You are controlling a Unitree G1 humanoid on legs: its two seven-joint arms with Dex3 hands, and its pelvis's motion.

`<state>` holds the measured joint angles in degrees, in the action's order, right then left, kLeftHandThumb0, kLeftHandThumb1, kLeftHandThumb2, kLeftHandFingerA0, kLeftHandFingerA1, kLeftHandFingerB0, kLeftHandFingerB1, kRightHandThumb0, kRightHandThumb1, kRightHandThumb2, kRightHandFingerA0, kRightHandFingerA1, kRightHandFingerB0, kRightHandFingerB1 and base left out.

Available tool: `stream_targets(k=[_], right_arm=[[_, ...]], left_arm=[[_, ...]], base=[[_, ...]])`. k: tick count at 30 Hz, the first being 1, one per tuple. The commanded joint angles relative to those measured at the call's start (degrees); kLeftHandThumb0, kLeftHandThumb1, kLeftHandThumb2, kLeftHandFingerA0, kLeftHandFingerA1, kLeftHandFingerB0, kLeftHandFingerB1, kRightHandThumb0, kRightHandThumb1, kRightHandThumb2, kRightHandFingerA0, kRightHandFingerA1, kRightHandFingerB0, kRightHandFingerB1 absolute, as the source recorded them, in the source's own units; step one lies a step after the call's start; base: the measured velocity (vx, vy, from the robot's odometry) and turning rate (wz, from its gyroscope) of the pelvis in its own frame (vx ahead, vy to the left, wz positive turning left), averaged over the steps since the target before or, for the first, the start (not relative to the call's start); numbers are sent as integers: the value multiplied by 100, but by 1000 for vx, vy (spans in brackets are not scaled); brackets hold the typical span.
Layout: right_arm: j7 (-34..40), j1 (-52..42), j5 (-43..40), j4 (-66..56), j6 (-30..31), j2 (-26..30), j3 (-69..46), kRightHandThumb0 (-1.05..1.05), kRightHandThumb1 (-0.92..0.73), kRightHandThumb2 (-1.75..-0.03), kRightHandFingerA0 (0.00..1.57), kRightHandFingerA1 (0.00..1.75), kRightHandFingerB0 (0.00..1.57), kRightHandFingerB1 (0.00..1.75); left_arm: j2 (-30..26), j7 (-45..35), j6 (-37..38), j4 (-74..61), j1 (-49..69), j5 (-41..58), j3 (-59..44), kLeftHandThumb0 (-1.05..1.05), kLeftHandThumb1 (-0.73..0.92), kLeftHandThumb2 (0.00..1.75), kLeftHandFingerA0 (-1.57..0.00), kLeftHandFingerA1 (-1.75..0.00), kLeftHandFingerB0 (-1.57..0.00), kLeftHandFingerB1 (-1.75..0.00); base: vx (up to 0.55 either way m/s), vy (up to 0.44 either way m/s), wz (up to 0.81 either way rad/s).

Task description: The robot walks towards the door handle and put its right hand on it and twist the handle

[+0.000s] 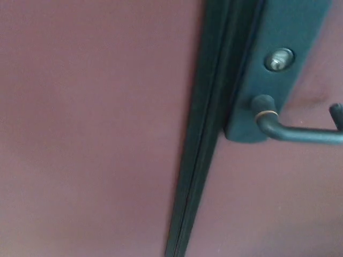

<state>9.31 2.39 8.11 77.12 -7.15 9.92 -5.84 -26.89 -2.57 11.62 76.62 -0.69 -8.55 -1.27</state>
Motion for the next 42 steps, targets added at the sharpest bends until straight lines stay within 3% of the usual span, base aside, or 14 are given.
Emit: stream_targets(k=[1,15,42], right_arm=[[-27,-19,-7,11,74,24,2,-33,-68,-60,68,48,55,41],[-15,14,48,13,43,38,73,-31,-68,-60,68,48,56,42],[-4,214,80,11,99,-31,131,-32,-68,-60,67,47,57,42]], left_arm=[[2,-50,23,-10,24,-55,4,-32,60,58,-66,-46,-52,-41],[-23,-12,21,-16,-20,-145,99,-32,60,58,-67,-46,-52,-41],[-82,-86,6,-12,-198,-57,25,-32,61,58,-70,-48,-53,-41]], base=[[0,0,0],[25,-235,-4],[3,23,3]])
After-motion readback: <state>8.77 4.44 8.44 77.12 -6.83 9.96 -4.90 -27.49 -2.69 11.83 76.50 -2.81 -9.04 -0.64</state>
